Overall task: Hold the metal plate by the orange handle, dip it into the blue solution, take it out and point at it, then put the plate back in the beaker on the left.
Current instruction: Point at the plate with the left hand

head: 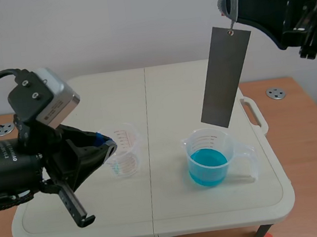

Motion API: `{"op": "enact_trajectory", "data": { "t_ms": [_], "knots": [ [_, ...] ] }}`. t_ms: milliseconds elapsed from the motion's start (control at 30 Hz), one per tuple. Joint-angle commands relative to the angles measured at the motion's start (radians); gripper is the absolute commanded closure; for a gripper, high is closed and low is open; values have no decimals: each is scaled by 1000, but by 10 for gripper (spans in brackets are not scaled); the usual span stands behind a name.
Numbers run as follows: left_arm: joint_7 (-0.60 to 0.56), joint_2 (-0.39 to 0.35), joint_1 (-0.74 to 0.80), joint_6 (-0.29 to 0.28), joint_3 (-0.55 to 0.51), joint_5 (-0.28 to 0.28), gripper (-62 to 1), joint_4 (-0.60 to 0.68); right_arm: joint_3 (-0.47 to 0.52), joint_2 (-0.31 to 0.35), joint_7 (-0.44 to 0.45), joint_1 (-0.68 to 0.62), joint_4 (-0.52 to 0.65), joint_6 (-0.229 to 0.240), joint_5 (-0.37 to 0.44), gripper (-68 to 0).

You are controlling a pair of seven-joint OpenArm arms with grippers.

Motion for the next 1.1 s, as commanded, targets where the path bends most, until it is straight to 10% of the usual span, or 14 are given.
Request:
{"op": "enact_trajectory", "data": {
  "t_ms": [0, 1067],
  "knots": [
    [-10, 8, -26, 2, 15, -7, -42, -11, 5, 13, 19, 14, 18, 8, 14, -11],
    [73, 302, -407, -51, 266, 121, -41, -324, 5, 13, 19, 14, 18, 8, 14, -11]
  ]
}}
